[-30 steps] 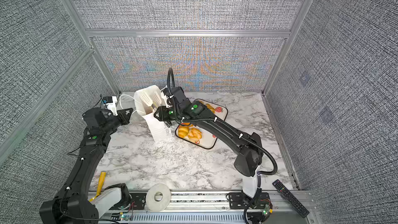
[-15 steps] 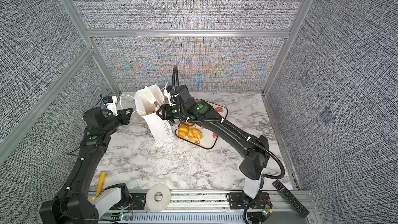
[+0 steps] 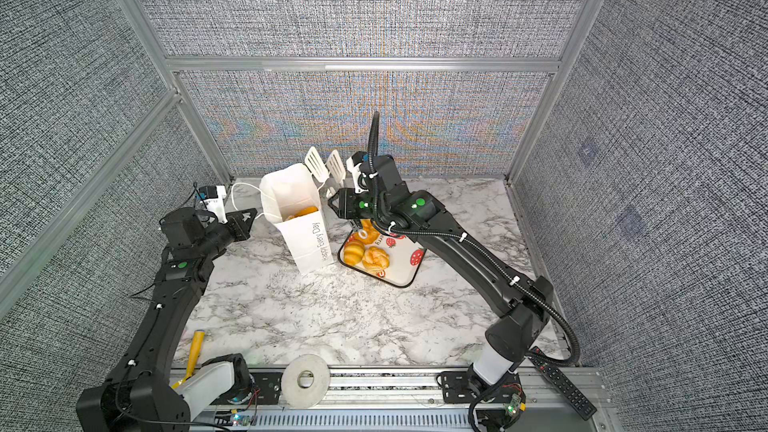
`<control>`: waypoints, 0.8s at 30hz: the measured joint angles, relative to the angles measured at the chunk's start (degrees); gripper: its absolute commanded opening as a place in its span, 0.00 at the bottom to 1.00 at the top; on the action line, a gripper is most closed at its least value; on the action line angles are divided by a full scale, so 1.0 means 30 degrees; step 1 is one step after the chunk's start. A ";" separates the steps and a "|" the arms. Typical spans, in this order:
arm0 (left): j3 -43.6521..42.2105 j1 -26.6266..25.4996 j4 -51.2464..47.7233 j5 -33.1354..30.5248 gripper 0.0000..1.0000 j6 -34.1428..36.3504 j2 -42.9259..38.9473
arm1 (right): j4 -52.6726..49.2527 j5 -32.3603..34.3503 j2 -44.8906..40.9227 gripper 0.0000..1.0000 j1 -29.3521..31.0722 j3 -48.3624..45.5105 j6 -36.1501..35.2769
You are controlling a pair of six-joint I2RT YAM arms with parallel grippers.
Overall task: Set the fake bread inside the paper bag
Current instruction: 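Swing the empty tongs back over the tray and lower toward the breads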
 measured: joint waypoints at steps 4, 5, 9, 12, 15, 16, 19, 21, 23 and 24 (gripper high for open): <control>0.0000 0.0000 0.0000 0.0000 0.00 0.0000 0.0000 | -0.0022 0.0153 -0.0954 0.47 -0.0750 -0.0845 -0.0007; 0.0000 0.0000 0.0007 0.0000 0.00 0.0000 0.0000 | -0.0029 0.0168 -0.1166 0.47 -0.0925 -0.1035 0.0000; 0.0000 0.0000 0.0007 0.0000 0.00 0.0000 0.0015 | -0.0029 0.0219 -0.2091 0.47 -0.1676 -0.1902 0.0000; 0.0000 0.0000 0.0000 0.0000 0.00 0.0000 0.0029 | -0.0058 0.0219 -0.2681 0.47 -0.2215 -0.2484 0.0000; 0.0000 0.0000 0.0000 0.0000 0.00 0.0007 0.0058 | -0.0066 0.0219 -0.3242 0.47 -0.2776 -0.3075 0.0000; 0.0000 0.0000 0.0000 0.0000 0.00 0.0007 0.0066 | -0.0073 0.0219 -0.3424 0.47 -0.2980 -0.3279 0.0000; 0.0000 0.0000 0.0007 0.0000 0.00 0.0007 0.0066 | -0.0095 0.0219 -0.3861 0.47 -0.3570 -0.3818 0.0000; 0.0000 0.0000 0.0007 0.0000 0.00 0.0007 0.0066 | -0.0131 0.0211 -0.4109 0.47 -0.3920 -0.4116 0.0000; 0.0000 0.0000 0.0007 0.0000 0.00 0.0007 0.0066 | -0.0131 0.0211 -0.4313 0.47 -0.4248 -0.4401 0.0007; 0.0000 0.0000 0.0000 0.0000 0.00 0.0007 0.0066 | -0.0131 0.0211 -0.4415 0.47 -0.4408 -0.4554 0.0007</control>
